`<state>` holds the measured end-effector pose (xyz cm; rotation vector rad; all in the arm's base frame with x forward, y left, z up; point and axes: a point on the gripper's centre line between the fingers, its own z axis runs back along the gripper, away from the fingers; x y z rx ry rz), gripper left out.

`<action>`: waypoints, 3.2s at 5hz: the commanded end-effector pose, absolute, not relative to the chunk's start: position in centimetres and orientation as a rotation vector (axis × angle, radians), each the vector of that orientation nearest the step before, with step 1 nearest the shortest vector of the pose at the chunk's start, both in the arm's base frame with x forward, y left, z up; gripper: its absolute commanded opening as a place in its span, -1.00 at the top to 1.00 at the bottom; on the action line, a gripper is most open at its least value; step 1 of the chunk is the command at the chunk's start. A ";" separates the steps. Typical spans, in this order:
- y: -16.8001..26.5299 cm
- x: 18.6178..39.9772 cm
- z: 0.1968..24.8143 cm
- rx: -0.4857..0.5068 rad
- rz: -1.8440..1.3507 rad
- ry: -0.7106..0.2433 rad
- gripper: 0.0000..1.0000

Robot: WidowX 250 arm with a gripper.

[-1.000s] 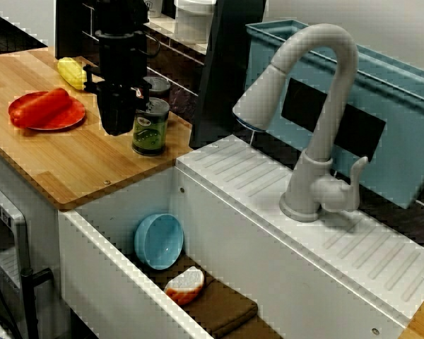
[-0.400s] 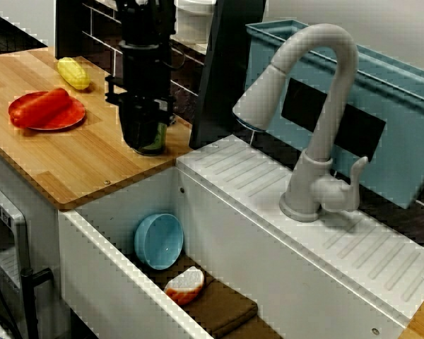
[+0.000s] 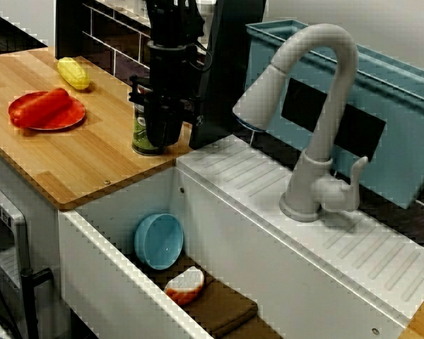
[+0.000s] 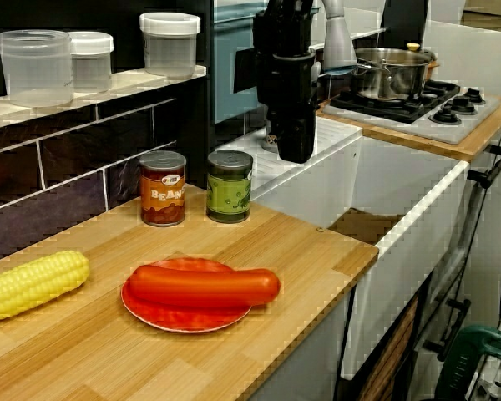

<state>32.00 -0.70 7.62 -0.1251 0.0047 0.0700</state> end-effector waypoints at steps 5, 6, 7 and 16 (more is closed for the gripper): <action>3.2 32.8 12.7 -0.129 0.220 -0.187 1.00; 4.3 32.9 13.9 -0.176 0.283 -0.214 1.00; 5.1 33.1 13.9 -0.202 0.347 -0.240 1.00; 7.1 34.4 13.4 -0.256 0.503 -0.415 1.00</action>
